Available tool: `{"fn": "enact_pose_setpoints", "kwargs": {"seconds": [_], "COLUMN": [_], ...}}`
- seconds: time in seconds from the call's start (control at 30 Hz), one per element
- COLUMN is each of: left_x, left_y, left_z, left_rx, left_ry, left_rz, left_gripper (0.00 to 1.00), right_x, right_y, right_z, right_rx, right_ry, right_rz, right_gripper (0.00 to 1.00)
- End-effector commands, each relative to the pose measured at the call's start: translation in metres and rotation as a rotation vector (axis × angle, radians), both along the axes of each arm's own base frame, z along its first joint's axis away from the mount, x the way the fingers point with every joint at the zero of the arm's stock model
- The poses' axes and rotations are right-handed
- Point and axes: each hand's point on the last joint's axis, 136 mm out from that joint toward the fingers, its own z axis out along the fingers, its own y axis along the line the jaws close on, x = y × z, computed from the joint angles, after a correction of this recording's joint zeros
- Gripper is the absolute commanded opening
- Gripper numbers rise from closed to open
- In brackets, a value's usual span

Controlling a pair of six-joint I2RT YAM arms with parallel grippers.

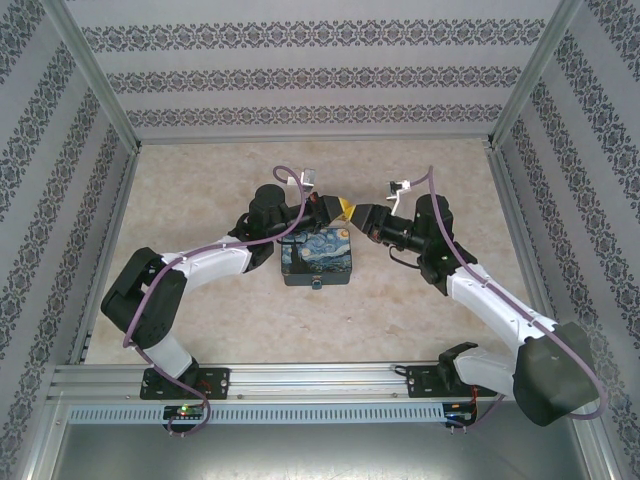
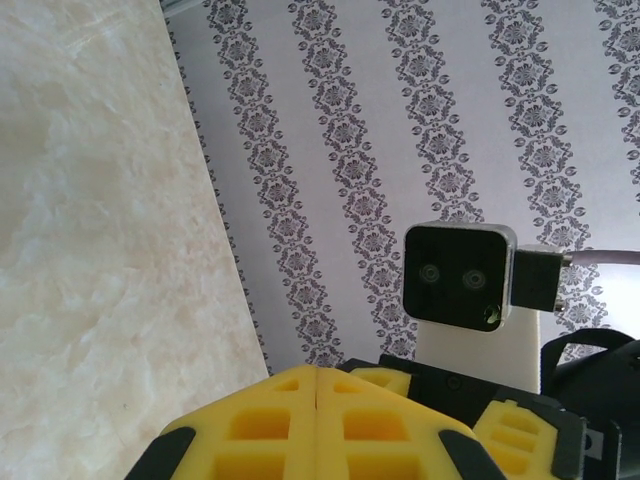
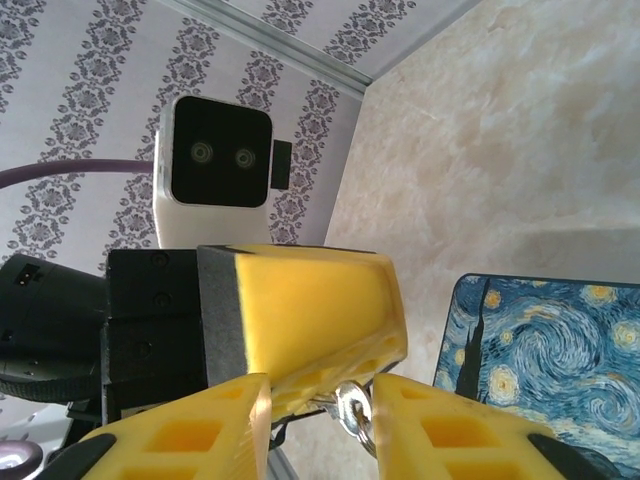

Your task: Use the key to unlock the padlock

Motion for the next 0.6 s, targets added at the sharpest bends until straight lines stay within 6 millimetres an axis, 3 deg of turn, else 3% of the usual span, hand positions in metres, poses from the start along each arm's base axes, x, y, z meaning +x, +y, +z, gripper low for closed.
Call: {"fn": "enact_pose_setpoints", "kwargs": {"seconds": [0.0,0.57], "left_x": [0.002,0.0], "left_y": [0.001,0.001], "left_z": [0.02,0.016], "left_rx": [-0.054,-0.05], "left_ry": [-0.066,-0.054], "left_rz": [-0.004,-0.005], "left_gripper": [0.0,0.0], "right_x": [-0.008,-0.003], "right_y": [0.006,0.008], "right_z": [-0.014,-0.005], "right_rx": [-0.004,0.008], "right_ry": [0.033,0.02], "right_rz": [0.034,0.029], "right_gripper": [0.31,0.31]}}
